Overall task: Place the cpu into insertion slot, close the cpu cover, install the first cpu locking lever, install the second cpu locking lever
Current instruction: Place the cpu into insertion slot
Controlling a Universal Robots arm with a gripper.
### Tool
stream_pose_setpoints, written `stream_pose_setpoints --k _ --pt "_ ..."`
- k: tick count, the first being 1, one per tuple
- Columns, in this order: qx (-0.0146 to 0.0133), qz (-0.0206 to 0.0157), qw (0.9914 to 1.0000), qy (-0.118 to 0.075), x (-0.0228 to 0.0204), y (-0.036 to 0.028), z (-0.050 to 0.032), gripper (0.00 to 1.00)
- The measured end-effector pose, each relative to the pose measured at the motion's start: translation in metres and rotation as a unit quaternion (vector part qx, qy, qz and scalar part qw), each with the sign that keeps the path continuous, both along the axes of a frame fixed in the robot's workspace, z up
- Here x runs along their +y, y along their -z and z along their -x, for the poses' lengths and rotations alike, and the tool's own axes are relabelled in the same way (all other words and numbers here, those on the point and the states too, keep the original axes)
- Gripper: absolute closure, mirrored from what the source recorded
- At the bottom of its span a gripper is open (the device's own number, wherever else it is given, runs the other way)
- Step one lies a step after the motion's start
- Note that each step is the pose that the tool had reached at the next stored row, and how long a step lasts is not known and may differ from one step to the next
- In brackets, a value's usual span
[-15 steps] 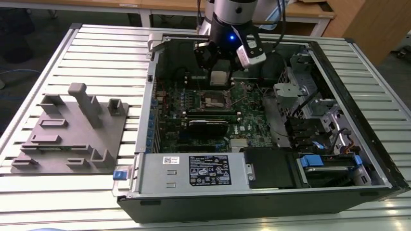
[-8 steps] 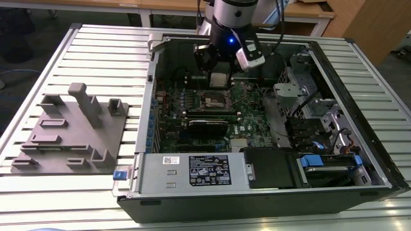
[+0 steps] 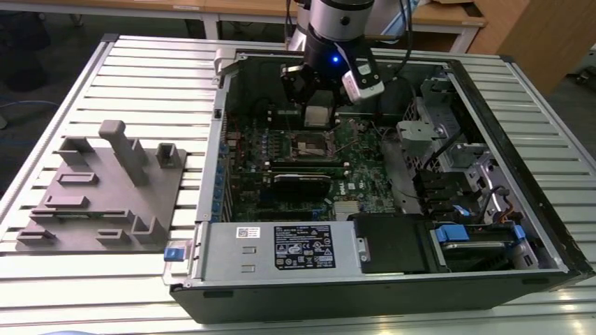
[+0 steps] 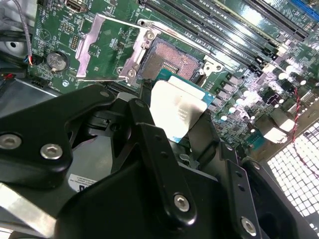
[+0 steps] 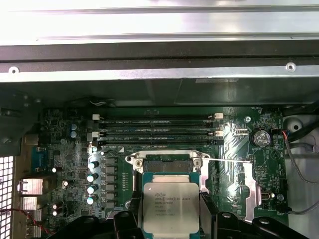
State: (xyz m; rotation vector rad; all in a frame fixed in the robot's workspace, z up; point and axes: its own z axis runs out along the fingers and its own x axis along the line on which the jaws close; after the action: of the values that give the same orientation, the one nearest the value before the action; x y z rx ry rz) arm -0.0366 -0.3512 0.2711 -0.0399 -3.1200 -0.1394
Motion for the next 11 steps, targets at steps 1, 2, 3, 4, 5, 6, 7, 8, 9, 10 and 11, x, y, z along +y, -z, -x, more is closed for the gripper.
stream_pose_setpoints --k 1,2,3,4,5,6,7,8,9,10,11 --pt "0.0000 0.0000 1.00000 0.000 0.0000 0.0000 0.0000 0.46" --pt "0.0000 0.0000 1.00000 0.000 0.0000 0.0001 0.0000 0.46" --pt "0.0000 0.0000 1.00000 0.001 0.0000 0.0002 0.0000 0.46" --pt "0.0000 0.0000 1.00000 0.003 0.0000 0.0004 0.0000 0.46" --pt "-0.0001 -0.0001 0.99998 0.005 0.0000 0.0007 0.0000 0.46" --pt "-0.0001 -0.0002 0.99996 0.009 0.0000 0.0011 0.0000 0.46" --pt "0.0000 -0.0001 0.99991 0.013 0.0000 0.0015 0.0000 0.46" --pt "0.0000 0.0000 0.99984 0.018 0.0000 0.0020 0.0000 0.46" --pt "0.0000 -0.0001 0.99973 0.023 0.0000 0.0025 0.0000 0.46" --pt "0.0000 0.0000 0.99957 0.029 0.0000 0.0031 0.0000 0.46" --pt "0.0000 0.0000 0.99935 0.036 0.0000 0.0036 0.0000 0.46"
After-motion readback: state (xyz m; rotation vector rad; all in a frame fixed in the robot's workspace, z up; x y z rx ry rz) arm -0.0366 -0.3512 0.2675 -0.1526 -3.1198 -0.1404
